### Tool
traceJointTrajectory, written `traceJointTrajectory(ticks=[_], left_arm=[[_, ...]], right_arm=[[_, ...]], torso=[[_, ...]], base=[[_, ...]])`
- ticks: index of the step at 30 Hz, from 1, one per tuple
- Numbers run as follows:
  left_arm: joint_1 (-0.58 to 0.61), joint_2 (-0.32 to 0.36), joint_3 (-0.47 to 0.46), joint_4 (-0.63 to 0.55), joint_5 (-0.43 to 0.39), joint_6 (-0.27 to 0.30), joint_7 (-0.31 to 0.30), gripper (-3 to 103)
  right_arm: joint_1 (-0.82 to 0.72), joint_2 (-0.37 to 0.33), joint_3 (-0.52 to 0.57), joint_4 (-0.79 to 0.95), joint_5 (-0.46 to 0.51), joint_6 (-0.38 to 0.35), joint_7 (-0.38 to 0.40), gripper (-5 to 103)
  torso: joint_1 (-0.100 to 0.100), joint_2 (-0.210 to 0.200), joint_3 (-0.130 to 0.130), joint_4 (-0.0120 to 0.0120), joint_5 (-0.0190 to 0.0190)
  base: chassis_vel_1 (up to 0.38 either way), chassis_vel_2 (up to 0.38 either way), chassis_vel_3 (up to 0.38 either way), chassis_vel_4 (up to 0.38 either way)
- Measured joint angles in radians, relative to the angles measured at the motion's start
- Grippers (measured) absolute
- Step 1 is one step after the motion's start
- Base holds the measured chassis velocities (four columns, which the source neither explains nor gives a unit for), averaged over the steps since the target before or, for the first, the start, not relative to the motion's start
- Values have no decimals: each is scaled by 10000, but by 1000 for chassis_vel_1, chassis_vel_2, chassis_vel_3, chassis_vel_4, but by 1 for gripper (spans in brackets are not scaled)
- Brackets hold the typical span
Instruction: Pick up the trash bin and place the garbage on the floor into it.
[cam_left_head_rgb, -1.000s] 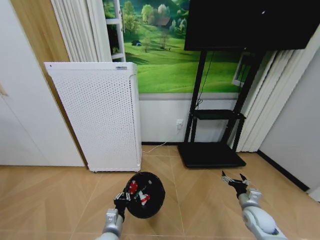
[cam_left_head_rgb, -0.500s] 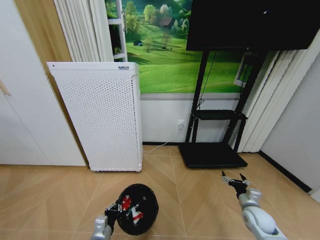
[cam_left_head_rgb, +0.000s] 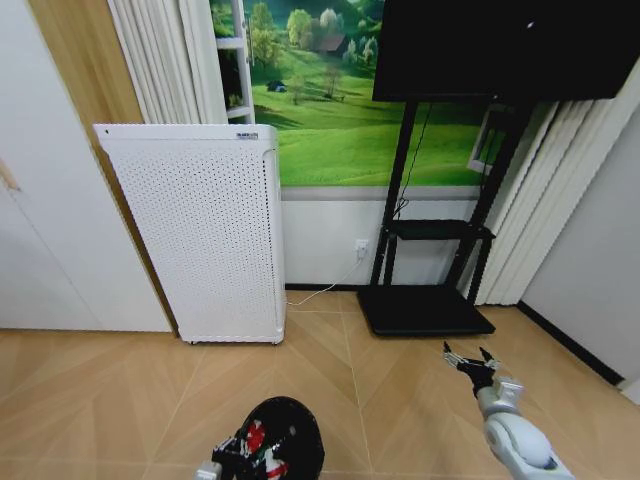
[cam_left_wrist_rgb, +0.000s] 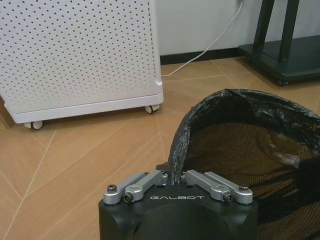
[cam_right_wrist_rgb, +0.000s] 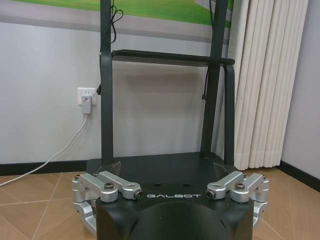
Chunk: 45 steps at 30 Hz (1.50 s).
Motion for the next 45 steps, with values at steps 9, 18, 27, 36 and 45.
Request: traceJointTrajectory(ticks=[9, 18, 27, 36, 45], left_arm=[[531, 28, -441, -99, 55, -76, -21, 3], [622, -142, -391, 52, 217, -173, -11, 3], [686, -163, -503, 81, 271, -217, 42, 11], [649, -124, -662, 72, 215, -217, 83, 48], [716, -64, -761, -134, 209, -213, 139, 76]], right_arm=[[0, 0, 0, 1, 0, 0, 0, 100], [0, 0, 0, 0, 0, 0, 0, 100], [0, 0, 0, 0, 0, 0, 0, 100], [0, 0, 0, 0, 0, 0, 0, 100], [0, 0, 0, 0, 0, 0, 0, 100]], torso=[[0, 0, 1, 0, 0], [1, 0, 1, 0, 0], [1, 0, 0, 1, 1], [1, 0, 1, 1, 1], [1, 0, 1, 1, 0]], base=[[0, 0, 0, 0], [0, 0, 0, 0], [0, 0, 0, 0], [0, 0, 0, 0], [0, 0, 0, 0]])
